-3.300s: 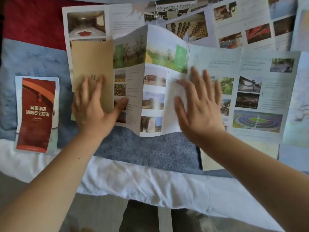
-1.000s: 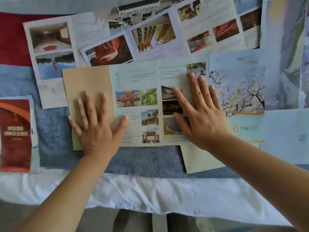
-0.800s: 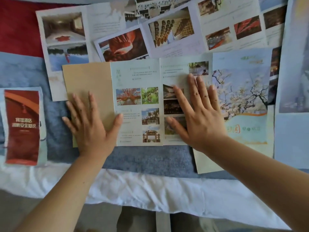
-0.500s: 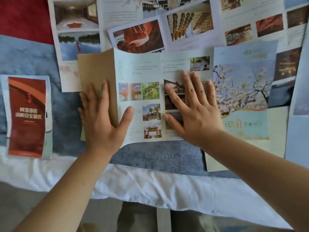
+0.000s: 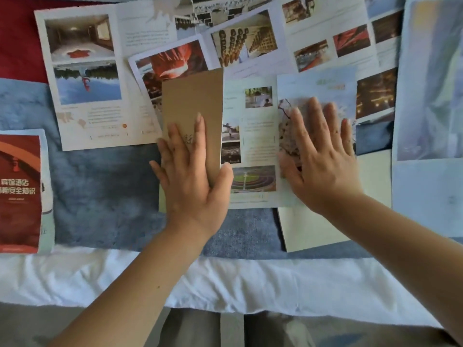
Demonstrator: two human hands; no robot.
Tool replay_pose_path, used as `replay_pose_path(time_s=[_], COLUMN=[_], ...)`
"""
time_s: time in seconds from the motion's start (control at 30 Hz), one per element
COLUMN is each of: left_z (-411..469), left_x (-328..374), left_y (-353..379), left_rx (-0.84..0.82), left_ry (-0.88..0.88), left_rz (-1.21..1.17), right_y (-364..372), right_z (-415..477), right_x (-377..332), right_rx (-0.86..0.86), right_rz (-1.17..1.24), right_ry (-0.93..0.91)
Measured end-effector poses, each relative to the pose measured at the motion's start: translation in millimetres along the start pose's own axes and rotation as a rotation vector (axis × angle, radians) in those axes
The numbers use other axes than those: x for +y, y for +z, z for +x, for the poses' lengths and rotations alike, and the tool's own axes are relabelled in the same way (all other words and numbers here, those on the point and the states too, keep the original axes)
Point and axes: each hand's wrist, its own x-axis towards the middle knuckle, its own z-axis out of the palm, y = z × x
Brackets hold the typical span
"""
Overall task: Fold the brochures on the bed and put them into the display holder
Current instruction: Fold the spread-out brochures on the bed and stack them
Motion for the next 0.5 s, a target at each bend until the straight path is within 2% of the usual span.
replay_pose_path(time_s=[0.13, 0.23, 0.4, 0.5], left_z=[0.5, -2.6, 2.2, 3.9], left_x=[24.1, 37.6, 41.7, 30.7], left_y=[21.1, 37.7, 70.7, 81.0], left_rx=[-0.015, -0.023, -0.074, -0.036], left_ry=[0.083, 0.158, 0.159, 0.197], left_rz=[0.03, 0.133, 0.35, 0.492], right_y=[2.7, 8.7, 11.7, 12.7], right_z=[-17.2, -25.3, -30.7, -30.9], right_x=[29.1, 30.6, 26.0, 23.8], right_rx=[-0.055, -0.028, 0.052, 0.082], right_rz=[0.014, 0.032, 0.106, 0.125], right_ry=[-0.068, -0.095, -0.076, 0.018])
